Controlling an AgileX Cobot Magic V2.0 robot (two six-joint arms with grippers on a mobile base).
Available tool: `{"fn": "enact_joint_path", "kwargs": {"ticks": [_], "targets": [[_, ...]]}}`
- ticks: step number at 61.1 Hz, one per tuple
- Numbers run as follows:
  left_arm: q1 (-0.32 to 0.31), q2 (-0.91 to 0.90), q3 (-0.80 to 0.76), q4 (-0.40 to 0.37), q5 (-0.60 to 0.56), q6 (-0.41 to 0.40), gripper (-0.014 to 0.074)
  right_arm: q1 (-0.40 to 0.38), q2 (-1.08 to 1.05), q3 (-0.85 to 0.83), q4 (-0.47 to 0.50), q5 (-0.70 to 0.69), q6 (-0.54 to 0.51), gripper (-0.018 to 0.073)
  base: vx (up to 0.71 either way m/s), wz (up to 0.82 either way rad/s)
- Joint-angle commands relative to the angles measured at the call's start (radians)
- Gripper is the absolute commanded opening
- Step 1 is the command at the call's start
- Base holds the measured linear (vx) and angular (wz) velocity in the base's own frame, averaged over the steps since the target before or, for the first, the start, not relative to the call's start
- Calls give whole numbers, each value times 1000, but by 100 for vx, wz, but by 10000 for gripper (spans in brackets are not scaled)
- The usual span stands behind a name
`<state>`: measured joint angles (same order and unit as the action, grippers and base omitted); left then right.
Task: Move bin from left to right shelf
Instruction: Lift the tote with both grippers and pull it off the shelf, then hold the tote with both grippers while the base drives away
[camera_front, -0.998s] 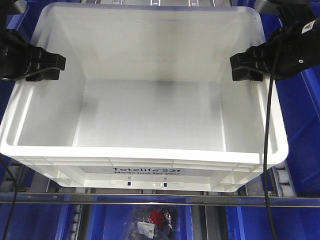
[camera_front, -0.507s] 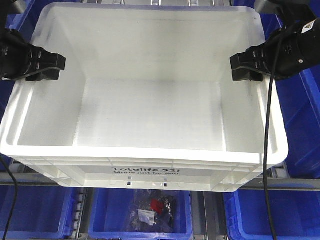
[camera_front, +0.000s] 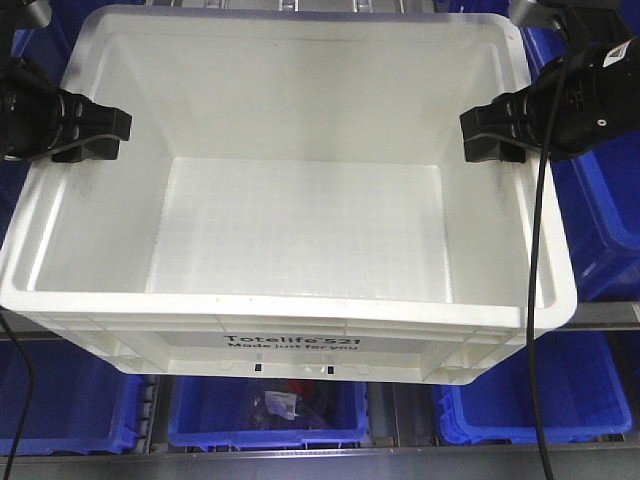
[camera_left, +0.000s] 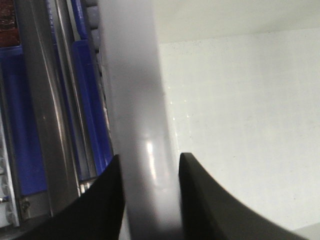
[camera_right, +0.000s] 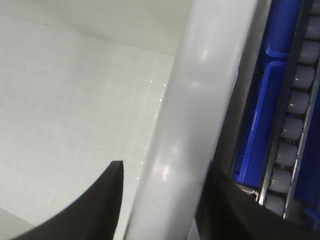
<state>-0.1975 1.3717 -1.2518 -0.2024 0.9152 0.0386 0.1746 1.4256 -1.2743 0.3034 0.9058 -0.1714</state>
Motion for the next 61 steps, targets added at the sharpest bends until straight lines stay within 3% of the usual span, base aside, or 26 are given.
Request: {"fn": "enact_joint_path", "kwargs": {"ticks": [1,61], "targets": [[-5,-49,-45,-16,-105,27,-8,-1,-46,-34,16,-55,-37,-4,-14,-14],[-5,-49,-45,-16,-104,27,-8,-1,-46,-34,16,-48,-37,-4,-13,-8]]}}
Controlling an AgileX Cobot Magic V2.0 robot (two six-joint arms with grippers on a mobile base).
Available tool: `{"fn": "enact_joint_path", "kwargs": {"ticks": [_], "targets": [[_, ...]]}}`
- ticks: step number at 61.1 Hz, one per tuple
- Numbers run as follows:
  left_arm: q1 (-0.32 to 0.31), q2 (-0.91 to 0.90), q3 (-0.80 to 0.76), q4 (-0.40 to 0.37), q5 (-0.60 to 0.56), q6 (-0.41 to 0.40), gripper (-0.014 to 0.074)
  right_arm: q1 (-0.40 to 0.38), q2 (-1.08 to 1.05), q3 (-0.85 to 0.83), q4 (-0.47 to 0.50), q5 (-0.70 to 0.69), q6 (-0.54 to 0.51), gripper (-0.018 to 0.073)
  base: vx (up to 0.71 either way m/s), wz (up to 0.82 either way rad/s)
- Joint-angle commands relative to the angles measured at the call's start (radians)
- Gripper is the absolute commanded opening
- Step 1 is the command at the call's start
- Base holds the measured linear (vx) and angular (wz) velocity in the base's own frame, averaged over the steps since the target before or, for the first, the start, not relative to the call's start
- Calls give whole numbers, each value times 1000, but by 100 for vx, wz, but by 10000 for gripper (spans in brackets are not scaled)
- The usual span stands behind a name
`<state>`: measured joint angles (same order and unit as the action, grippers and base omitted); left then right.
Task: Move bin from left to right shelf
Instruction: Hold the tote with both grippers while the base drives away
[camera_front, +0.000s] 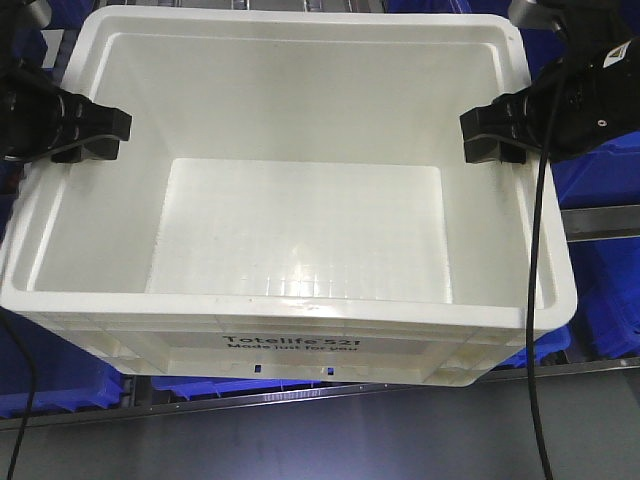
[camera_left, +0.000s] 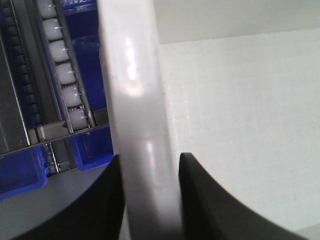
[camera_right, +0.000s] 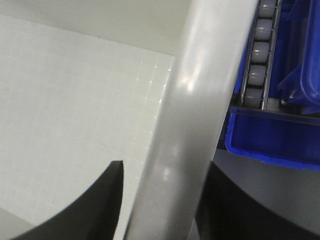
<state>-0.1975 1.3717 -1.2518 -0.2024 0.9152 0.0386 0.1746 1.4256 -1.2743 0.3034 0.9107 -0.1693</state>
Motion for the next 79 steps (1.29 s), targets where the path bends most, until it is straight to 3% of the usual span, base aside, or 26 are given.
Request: {"fn": "enact_joint_path", "kwargs": {"ticks": [1,50,79], "targets": [[-5,-49,-45,-16,-104,27,-8,-1,-46,-34,16,-53,-39,-4,-11,-7],[-5,-49,-45,-16,-103,27,-8,-1,-46,-34,16,-53,-39,-4,-6,-14],[-5,-49,-45,-16,-101,27,-8,-1,-46,-34,16,-53,-39,-4,-4,-36]]}}
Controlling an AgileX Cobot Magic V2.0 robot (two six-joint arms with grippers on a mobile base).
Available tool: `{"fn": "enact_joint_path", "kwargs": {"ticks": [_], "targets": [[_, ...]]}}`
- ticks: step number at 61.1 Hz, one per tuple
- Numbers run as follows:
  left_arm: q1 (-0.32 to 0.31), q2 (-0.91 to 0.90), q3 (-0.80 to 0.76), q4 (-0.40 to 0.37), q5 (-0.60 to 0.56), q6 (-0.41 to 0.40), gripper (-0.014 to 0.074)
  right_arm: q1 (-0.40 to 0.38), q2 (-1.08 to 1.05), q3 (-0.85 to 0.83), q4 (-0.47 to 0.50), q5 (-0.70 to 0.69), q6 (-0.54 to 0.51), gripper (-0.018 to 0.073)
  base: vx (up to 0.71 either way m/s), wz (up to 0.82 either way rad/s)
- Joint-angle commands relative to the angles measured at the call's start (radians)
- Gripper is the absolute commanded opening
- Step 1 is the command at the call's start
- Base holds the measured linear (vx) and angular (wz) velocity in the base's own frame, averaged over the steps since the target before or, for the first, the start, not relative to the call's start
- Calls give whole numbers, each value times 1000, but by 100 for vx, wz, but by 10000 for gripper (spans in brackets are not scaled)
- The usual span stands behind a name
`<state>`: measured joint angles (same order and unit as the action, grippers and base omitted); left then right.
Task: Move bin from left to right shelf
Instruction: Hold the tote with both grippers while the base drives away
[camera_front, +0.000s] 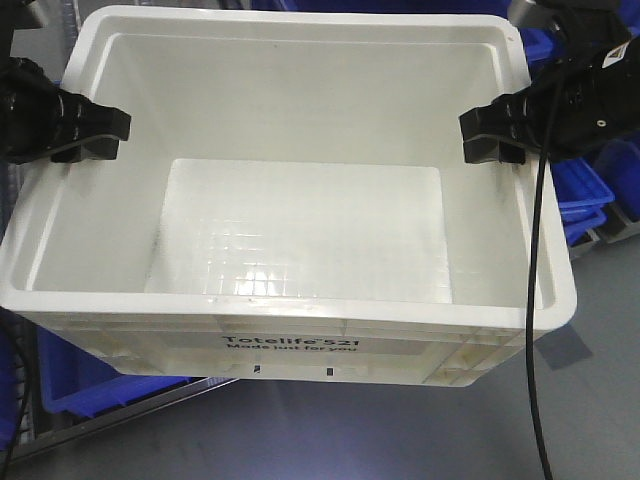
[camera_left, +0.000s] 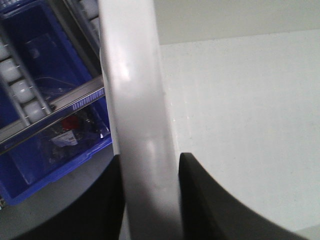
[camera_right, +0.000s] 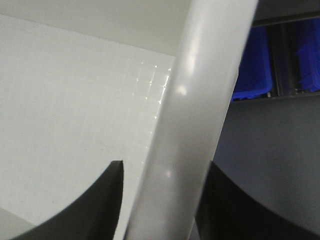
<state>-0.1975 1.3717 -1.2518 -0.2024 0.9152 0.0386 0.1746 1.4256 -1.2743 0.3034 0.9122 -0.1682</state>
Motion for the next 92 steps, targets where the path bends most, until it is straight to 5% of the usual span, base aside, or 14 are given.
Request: {"fn": "enact_joint_path", "kwargs": {"ticks": [1,92], "targets": [[-5,-49,-45,-16,-101,27,-8,-1,-46,-34,16,-54,-40,-4,-4,-55],[-5,-49,-45,-16,-100,27,-8,-1,-46,-34,16,-53,-40,-4,5,-47]]}}
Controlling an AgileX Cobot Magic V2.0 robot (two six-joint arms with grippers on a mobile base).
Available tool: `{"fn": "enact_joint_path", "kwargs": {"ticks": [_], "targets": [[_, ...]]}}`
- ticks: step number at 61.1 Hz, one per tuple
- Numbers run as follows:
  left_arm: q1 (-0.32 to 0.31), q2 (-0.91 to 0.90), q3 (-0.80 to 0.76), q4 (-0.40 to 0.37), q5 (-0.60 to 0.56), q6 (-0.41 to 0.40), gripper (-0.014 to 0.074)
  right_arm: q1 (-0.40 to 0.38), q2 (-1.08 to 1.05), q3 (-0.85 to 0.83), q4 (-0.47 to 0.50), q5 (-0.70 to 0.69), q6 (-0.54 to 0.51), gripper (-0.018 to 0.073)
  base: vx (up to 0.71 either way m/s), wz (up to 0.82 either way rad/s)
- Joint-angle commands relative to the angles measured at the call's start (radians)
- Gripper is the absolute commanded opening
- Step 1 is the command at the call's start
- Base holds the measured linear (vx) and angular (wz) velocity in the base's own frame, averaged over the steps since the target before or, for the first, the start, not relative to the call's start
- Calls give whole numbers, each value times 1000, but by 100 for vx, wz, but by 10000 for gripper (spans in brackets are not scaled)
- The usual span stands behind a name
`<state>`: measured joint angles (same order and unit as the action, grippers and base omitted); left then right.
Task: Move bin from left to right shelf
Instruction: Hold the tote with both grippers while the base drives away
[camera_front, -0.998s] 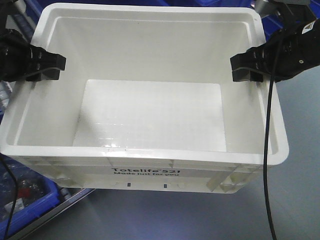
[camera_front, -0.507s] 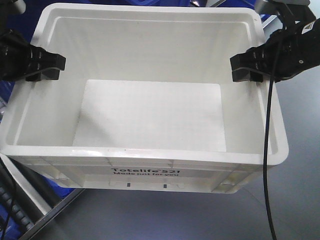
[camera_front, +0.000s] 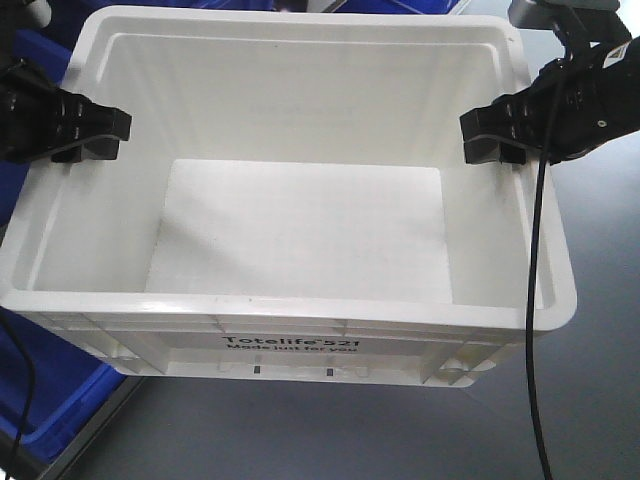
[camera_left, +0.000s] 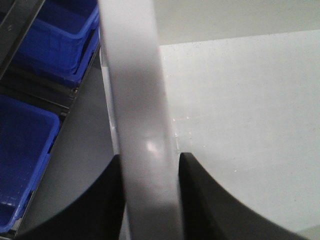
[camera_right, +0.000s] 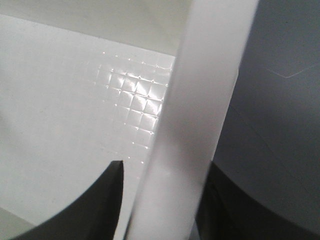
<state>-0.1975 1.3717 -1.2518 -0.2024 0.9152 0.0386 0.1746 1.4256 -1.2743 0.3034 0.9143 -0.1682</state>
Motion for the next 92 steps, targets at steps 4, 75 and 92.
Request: {"fn": "enact_joint_path", "kwargs": {"ticks": [4,75,92], "targets": [[-5,-49,-45,-16,-100,27,-8,-1,-46,-34,16,-55,-40,-4,11,-43],[-5,-49,-45,-16,-100,27,-8,-1,-46,-34,16,-56,-40,-4,18,-60],[-5,-49,-45,-16,-100,27,-8,-1,-46,-34,16,-56,-40,-4,24,-35]]}}
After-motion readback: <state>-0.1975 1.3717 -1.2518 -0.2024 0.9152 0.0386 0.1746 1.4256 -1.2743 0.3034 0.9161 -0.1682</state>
